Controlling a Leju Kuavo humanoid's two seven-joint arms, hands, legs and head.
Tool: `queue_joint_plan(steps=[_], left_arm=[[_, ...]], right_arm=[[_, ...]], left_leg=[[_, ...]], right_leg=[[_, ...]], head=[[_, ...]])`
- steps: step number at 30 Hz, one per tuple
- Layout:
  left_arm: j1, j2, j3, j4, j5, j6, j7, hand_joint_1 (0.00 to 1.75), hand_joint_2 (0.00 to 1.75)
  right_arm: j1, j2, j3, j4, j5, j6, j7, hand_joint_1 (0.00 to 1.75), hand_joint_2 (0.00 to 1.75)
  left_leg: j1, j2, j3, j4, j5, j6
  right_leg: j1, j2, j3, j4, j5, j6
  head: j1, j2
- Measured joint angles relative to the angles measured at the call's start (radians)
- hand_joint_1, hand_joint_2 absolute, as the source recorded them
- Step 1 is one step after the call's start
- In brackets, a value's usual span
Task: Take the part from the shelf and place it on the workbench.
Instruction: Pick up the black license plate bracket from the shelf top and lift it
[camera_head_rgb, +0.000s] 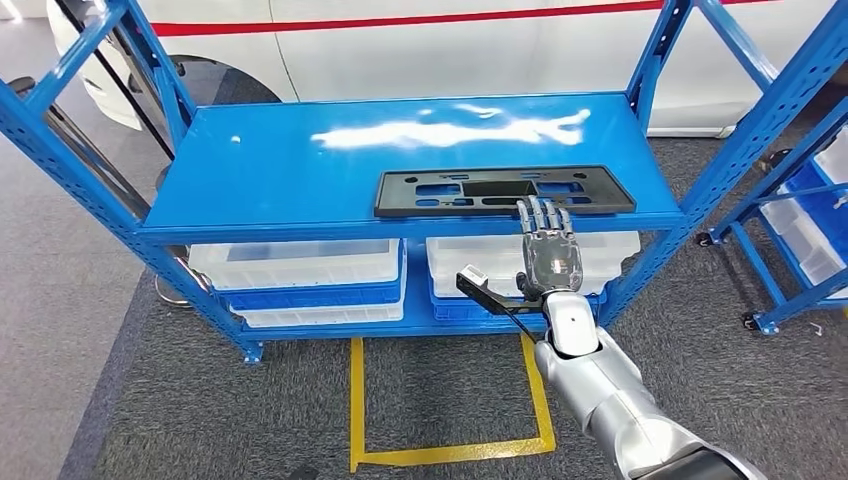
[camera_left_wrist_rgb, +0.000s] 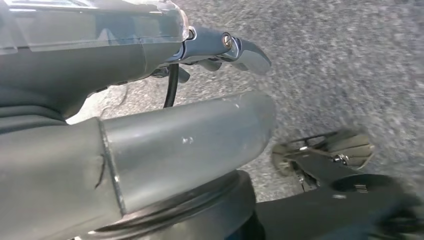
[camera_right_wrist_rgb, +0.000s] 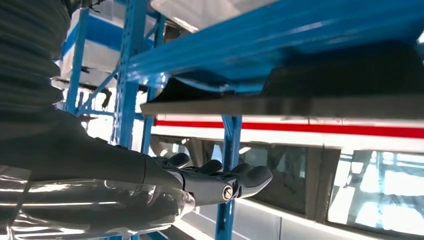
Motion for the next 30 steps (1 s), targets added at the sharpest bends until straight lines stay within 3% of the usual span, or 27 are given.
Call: queue_joint_plan(steps=[1,3,6,9,10,11,12,14,16,18,21,23,25,26,27,28,30], left_arm=[[-0.001,0.001,0.0,0.001,-0.001,0.0,0.0,0.0,0.0],[-0.005,0.001,-0.002,0.001,-0.003,0.0,0.001,0.0,0.0],[-0.004,-0.001,-0.004,0.001,-0.004,0.0,0.005,0.0,0.0],[-0.006,-0.001,-0.005,0.001,-0.005,0.0,0.006,0.0,0.0],[-0.006,-0.001,-0.005,0.001,-0.005,0.0,0.006,0.0,0.0],[-0.006,-0.002,-0.005,0.001,-0.005,0.0,0.007,0.0,0.0],[-0.005,-0.002,-0.005,0.001,-0.005,0.0,0.007,0.0,0.0],[-0.004,-0.004,-0.006,0.001,-0.006,0.0,0.007,0.0,0.0],[-0.006,-0.004,-0.006,0.001,-0.006,0.0,0.007,0.0,0.0],[-0.008,-0.005,-0.007,0.001,-0.006,-0.001,0.007,0.0,0.0],[-0.009,-0.005,-0.008,0.001,-0.006,-0.003,0.007,0.0,0.0],[-0.009,-0.005,-0.008,0.001,-0.006,-0.004,0.006,0.0,0.0],[-0.009,-0.005,-0.009,0.001,-0.006,-0.006,0.006,0.0,0.0],[-0.009,-0.005,-0.009,0.001,-0.005,-0.006,0.006,0.0,0.0],[-0.008,-0.005,-0.009,0.001,-0.005,-0.006,0.006,0.0,0.0],[-0.008,-0.005,-0.009,0.001,-0.005,-0.006,0.006,0.0,0.0],[-0.009,-0.005,-0.009,0.001,-0.005,-0.006,0.006,0.0,0.0]], right_arm=[[-0.001,0.001,0.0,0.0,0.001,-0.001,0.0,0.0,1.75],[0.001,0.002,0.0,0.0,0.006,-0.003,0.0,0.0,1.75],[0.001,0.003,0.0,-0.002,0.013,-0.005,0.002,0.0,1.75],[0.004,0.003,0.0,-0.002,0.02,-0.007,0.004,0.0,1.75],[0.009,0.003,0.0,-0.002,0.023,-0.007,0.004,0.0,1.75],[0.013,0.003,0.0,-0.002,0.027,-0.007,0.002,0.0,1.75],[0.016,0.003,0.001,-0.002,0.029,-0.007,-0.001,0.0,1.75],[0.018,0.003,0.003,-0.004,0.031,-0.007,-0.014,0.0,1.75],[0.018,0.004,0.007,-0.008,0.031,-0.008,-0.03,0.0,1.75],[0.02,0.006,0.01,-0.01,0.032,-0.008,-0.04,0.0,1.75],[0.023,0.011,0.015,-0.017,0.033,-0.008,-0.051,0.0,1.75],[0.024,0.018,0.021,-0.024,0.035,-0.009,-0.056,0.0,1.75],[0.028,0.024,0.027,-0.026,0.037,-0.009,-0.058,0.0,1.75],[0.031,0.027,0.029,-0.027,0.039,-0.009,-0.059,0.0,1.75],[0.033,0.029,0.031,-0.027,0.041,-0.009,-0.059,0.0,1.75],[0.034,0.031,0.033,-0.028,0.042,-0.009,-0.059,0.0,1.75],[0.034,0.036,0.037,-0.032,0.044,-0.009,-0.06,0.0,1.75]], left_leg=[[-0.005,-0.002,0.015,-0.038,0.01,0.006],[-0.009,-0.003,0.026,-0.064,0.004,0.009],[0.0,0.0,0.044,-0.097,0.011,0.014],[0.003,0.002,0.053,-0.107,0.012,0.02],[0.003,0.002,0.054,-0.106,0.01,0.02],[0.003,0.002,0.055,-0.104,0.007,0.02],[0.004,0.002,0.057,-0.101,0.003,0.018],[0.005,0.001,0.063,-0.094,-0.008,0.013],[0.002,0.001,0.064,-0.086,-0.017,0.002],[-0.001,0.001,0.063,-0.084,-0.02,-0.009],[0.003,0.002,0.058,-0.065,-0.039,-0.024],[0.005,0.001,0.014,0.029,-0.088,-0.031],[0.005,0.001,-0.055,0.157,-0.134,-0.035],[0.005,0.001,-0.078,0.191,-0.135,-0.036],[0.005,0.001,-0.082,0.186,-0.115,-0.035],[0.005,0.001,-0.069,0.145,-0.079,-0.033],[0.004,0.001,-0.012,0.009,-0.004,-0.026]], right_leg=[[0.0,0.001,0.0,0.0,-0.001,0.003],[-0.002,0.002,-0.003,-0.004,0.001,0.012],[-0.001,-0.003,-0.01,0.011,-0.015,0.029],[-0.006,-0.008,-0.092,0.168,-0.084,0.041],[-0.009,-0.009,-0.124,0.221,-0.097,0.044],[-0.012,-0.009,-0.141,0.242,-0.091,0.047],[-0.015,-0.011,-0.14,0.226,-0.067,0.049],[-0.02,-0.015,-0.092,0.112,0.005,0.049],[-0.017,-0.018,-0.048,0.016,0.038,0.045],[-0.012,-0.016,-0.039,-0.003,0.034,0.036],[-0.016,-0.013,-0.031,-0.014,0.035,0.016],[-0.017,-0.013,-0.023,-0.02,0.034,0.006],[-0.015,-0.013,-0.02,-0.021,0.032,0.001],[-0.015,-0.013,-0.017,-0.021,0.03,0.0],[-0.014,-0.012,-0.015,-0.02,0.028,0.0],[-0.014,-0.011,-0.011,-0.02,0.025,0.001],[-0.012,-0.008,-0.004,-0.018,0.019,0.006]], head=[[0.001,0.0],[0.001,0.0],[0.002,0.0],[0.003,0.0],[0.003,0.0],[0.003,0.0],[0.003,0.0],[0.003,0.0],[0.003,0.0],[0.002,0.0],[0.002,0.0],[0.001,0.0],[0.0,0.0],[0.0,0.0],[0.0,0.0],[0.0,0.0],[0.0,0.0]])
